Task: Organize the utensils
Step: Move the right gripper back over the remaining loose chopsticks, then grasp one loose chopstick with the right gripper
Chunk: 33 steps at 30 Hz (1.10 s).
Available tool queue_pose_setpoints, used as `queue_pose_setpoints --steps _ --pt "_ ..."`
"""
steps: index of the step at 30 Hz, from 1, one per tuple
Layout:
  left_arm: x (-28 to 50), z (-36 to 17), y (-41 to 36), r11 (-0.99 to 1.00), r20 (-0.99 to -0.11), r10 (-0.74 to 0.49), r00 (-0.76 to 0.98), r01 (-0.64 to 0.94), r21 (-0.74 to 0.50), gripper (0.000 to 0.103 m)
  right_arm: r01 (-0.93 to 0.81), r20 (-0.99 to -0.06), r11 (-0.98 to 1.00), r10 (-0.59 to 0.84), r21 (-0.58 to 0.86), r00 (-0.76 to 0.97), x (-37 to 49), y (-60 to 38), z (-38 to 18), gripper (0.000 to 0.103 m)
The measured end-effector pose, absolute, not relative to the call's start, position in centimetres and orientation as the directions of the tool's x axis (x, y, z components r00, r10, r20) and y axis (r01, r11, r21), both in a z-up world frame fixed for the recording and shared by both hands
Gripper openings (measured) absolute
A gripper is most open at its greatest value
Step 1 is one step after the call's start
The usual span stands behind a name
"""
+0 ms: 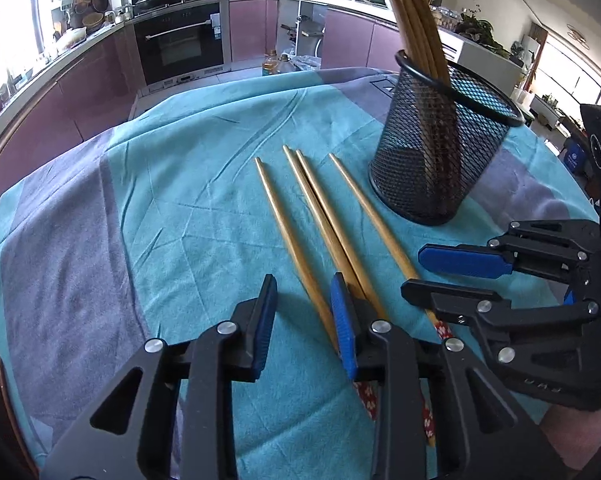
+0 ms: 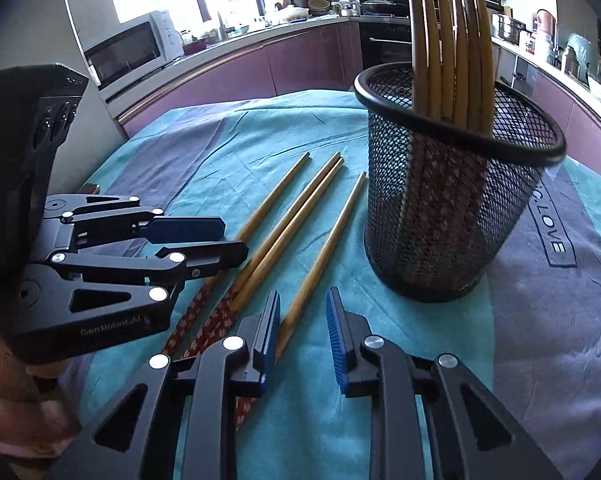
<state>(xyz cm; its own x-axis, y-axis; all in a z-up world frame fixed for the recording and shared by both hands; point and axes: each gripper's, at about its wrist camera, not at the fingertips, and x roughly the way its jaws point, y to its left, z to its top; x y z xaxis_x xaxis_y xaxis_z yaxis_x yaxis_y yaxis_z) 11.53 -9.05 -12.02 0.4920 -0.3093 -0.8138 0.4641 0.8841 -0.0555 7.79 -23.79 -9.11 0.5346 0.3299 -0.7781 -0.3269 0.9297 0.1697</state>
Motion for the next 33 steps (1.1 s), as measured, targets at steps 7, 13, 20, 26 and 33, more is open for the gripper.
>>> queue_pose_setpoints --steps 7,13,20,26,33 --pt "12.7 -12.2 -9.4 0.896 -0.819 -0.293 0.493 0.441 -0.054 0.014 -0.285 -0.772 0.939 0.324 0.192 0.546 8.8 -23.8 -9.4 0.013" --pt "12.1 -12.2 -8.9 0.913 -0.806 -0.285 0.519 0.403 -0.063 0.008 -0.241 -0.75 0.928 0.37 0.283 0.547 8.6 -25.3 -9.5 0.006" --pt "10.7 -11.4 -8.0 0.906 -0.789 -0.325 0.521 0.41 -0.103 0.008 -0.271 -0.707 0.913 0.408 0.305 0.577 7.3 -26.0 -8.3 0.006" --pt "9.7 -11.5 -8.2 0.882 -0.798 -0.351 0.489 0.459 -0.107 0.008 -0.344 -0.736 0.897 0.428 0.276 0.525 7.0 -24.6 -8.5 0.006" --pt "10.2 -12.2 -8.4 0.868 -0.818 -0.35 0.456 0.486 -0.101 0.011 -0.347 -0.767 0.902 0.408 0.256 0.495 8.0 -24.0 -9.2 0.007"
